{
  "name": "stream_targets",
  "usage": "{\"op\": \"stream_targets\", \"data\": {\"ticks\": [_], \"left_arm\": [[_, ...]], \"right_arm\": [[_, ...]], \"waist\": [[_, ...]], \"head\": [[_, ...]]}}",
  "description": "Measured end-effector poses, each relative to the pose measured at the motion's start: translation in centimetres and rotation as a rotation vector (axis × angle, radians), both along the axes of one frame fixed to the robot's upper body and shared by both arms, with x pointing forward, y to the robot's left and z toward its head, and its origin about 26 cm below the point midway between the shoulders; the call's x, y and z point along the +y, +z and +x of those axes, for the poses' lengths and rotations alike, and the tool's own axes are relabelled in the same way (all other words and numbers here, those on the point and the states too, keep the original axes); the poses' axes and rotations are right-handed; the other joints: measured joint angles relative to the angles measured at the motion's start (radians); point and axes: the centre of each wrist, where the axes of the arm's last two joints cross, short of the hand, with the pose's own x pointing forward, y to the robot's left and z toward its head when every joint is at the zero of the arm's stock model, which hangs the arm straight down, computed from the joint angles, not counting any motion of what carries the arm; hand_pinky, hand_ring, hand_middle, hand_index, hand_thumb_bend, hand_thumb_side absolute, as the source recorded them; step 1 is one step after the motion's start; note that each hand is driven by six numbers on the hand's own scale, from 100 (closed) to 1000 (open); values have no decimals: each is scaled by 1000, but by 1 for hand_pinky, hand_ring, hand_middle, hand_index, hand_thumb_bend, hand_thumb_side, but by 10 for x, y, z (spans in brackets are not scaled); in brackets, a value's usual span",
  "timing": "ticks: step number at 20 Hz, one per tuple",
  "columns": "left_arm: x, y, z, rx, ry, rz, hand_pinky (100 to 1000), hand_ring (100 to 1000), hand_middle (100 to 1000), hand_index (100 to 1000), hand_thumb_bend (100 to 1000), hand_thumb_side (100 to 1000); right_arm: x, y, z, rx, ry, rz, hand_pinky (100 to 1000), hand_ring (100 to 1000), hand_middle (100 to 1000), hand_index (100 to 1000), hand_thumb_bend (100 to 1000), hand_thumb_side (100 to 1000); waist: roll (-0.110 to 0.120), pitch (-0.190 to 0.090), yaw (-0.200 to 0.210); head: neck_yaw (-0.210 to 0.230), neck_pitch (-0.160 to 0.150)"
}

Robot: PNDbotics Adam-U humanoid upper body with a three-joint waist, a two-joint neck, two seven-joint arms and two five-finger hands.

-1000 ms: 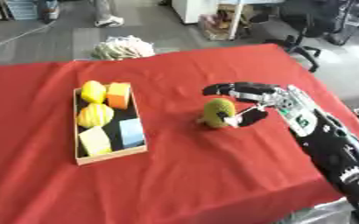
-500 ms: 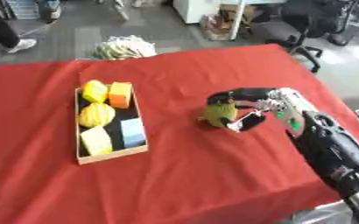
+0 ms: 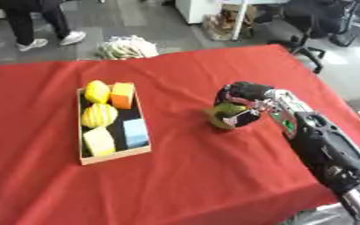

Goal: Pick up objects on the table and place them in the box.

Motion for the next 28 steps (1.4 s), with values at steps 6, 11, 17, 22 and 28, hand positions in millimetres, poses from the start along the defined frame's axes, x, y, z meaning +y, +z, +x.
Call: {"op": "stream_targets", "data": {"ticks": [6, 11, 17, 22, 28], "left_arm": [[0, 0, 0, 0, -1, 0, 657, 529, 553, 810, 100, 878], [0, 0, 0, 3, -5, 2, 657, 529, 553, 810, 100, 880], [-3, 1, 1, 2, -26, 5, 657, 529, 552, 810, 100, 883], [-5, 1, 1, 3, -41, 6, 657, 530, 552, 810, 100, 885], [-7, 2, 2, 4, -57, 9, 657, 530, 552, 810, 100, 887]], "right_arm": [[10, 16, 13, -207, -3, 116, 369, 238, 233, 385, 100, 199], [35, 46, 37, -282, 92, 190, 377, 243, 239, 395, 100, 198], [77, 66, 64, -254, 230, 224, 384, 246, 241, 399, 100, 198], [106, 66, 79, -223, 282, 251, 391, 252, 246, 405, 100, 198], [126, 62, 86, -204, 303, 268, 398, 263, 257, 421, 100, 198]], "waist": [[0, 0, 4], [0, 0, 17], [0, 0, 45], [0, 0, 68], [0, 0, 81]], "head": [[-3, 0], [-14, 0], [-36, 0], [-56, 0], [-73, 0]]}}
